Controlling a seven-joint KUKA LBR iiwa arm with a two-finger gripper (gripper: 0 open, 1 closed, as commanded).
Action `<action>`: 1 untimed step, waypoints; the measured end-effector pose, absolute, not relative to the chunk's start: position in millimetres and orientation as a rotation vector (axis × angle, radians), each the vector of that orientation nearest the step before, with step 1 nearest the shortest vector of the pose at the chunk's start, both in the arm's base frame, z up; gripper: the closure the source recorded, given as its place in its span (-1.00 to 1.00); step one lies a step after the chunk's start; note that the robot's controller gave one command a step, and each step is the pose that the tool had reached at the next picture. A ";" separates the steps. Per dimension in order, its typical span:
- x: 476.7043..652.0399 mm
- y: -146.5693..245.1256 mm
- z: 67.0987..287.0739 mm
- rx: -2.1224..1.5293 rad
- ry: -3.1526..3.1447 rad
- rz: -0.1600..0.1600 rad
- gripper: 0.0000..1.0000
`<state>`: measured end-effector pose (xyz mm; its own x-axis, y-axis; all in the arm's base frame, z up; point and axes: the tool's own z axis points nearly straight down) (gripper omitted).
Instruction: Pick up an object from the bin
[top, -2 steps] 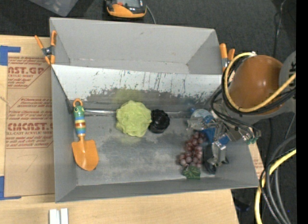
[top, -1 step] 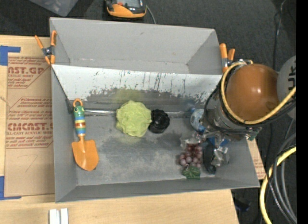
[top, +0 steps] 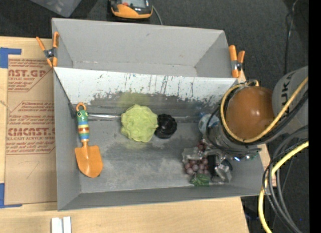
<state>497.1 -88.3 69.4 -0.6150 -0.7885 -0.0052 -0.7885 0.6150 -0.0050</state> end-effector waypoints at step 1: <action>515.9 -88.9 69.3 -2.106 2.318 -0.007 1.00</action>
Offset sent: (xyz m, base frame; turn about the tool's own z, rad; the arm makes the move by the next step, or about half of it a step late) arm 0.0000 0.0000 0.0000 0.0000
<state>515.9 -88.9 69.3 -0.0955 -0.9954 -0.0041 -0.9954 0.0956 -0.0096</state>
